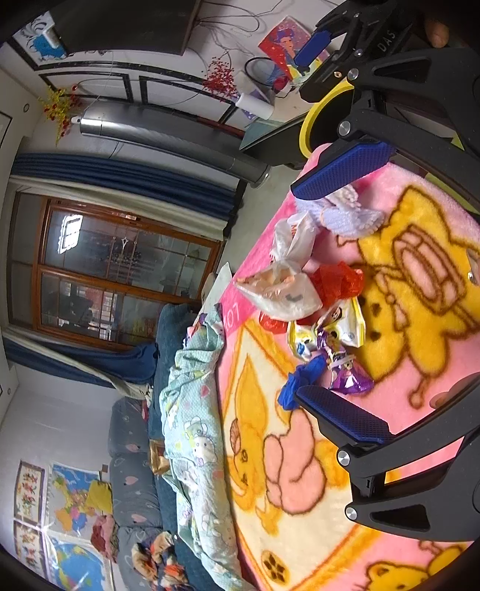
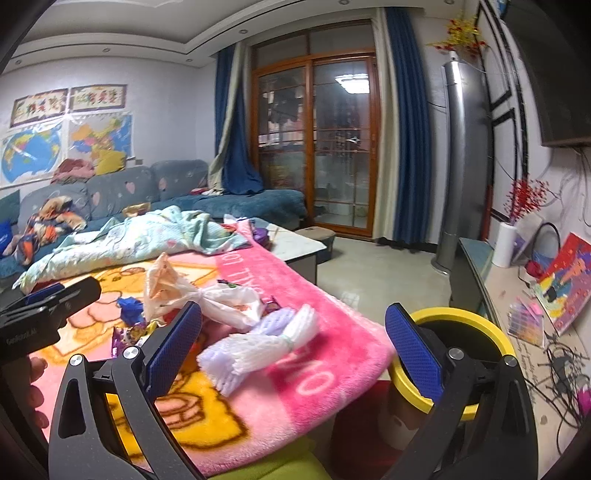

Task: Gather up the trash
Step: 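Grasp the clear plastic bag with the left tool while the right tool grasps the white foam net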

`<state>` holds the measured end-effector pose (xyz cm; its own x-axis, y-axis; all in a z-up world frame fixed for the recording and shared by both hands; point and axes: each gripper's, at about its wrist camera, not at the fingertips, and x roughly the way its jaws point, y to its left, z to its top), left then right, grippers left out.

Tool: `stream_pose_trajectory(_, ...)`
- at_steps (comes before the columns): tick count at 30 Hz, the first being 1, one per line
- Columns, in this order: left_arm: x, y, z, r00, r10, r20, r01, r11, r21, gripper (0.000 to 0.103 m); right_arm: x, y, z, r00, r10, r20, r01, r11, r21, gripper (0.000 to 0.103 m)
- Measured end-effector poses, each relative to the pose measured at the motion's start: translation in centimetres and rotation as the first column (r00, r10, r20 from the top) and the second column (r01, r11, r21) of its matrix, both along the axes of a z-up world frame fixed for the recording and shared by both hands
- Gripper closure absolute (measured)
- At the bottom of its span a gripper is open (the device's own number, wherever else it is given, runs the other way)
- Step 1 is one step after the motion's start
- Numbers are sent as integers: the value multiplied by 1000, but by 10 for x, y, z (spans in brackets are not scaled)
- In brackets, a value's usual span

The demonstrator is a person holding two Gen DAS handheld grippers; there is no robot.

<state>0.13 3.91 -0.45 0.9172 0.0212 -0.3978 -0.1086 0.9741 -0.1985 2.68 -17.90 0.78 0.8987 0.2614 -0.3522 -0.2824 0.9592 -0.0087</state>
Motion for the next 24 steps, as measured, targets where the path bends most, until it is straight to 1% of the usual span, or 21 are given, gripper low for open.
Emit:
stream_pose_trajectory(4,4,6,1,1000,-1,-4,1,1000,-5,11,8,11,3,999,35,-2,-35,999,-13,6)
stream_pose_trajectory(6,8,8,1,1000,-6,-8,7,1000,2,11,15,14,3,999,46,-18,-46,999,-16,6)
stream_pose_trajectory(10,19,8,4,999,-36,3,36,999,19,11,31,17,2,997,44,-61,-44,999,-9,6)
stream_pose_trajectory(12,26,9,6,999,-32,-7,32,999,31,11,39,16,1,996,37,-80,-38,999,-8,6)
stream_pose_trajectory(14,35,11,6,999,-47,-17,47,999,26,11,49,14,-2,994,24,-106,-24,1000,-7,6)
stream_pose_trajectory(18,53,17,10,994,-109,2,109,994,-19,11,70,7,-12,983,-3,-184,4,1000,8,6)
stream_pose_trajectory(21,71,22,7,994,-105,-31,104,993,-46,11,87,2,-23,962,-20,-272,28,999,26,6)
stream_pose_trajectory(24,87,24,1,992,-106,-67,103,994,-47,11,102,-2,-34,938,-32,-345,49,998,42,6)
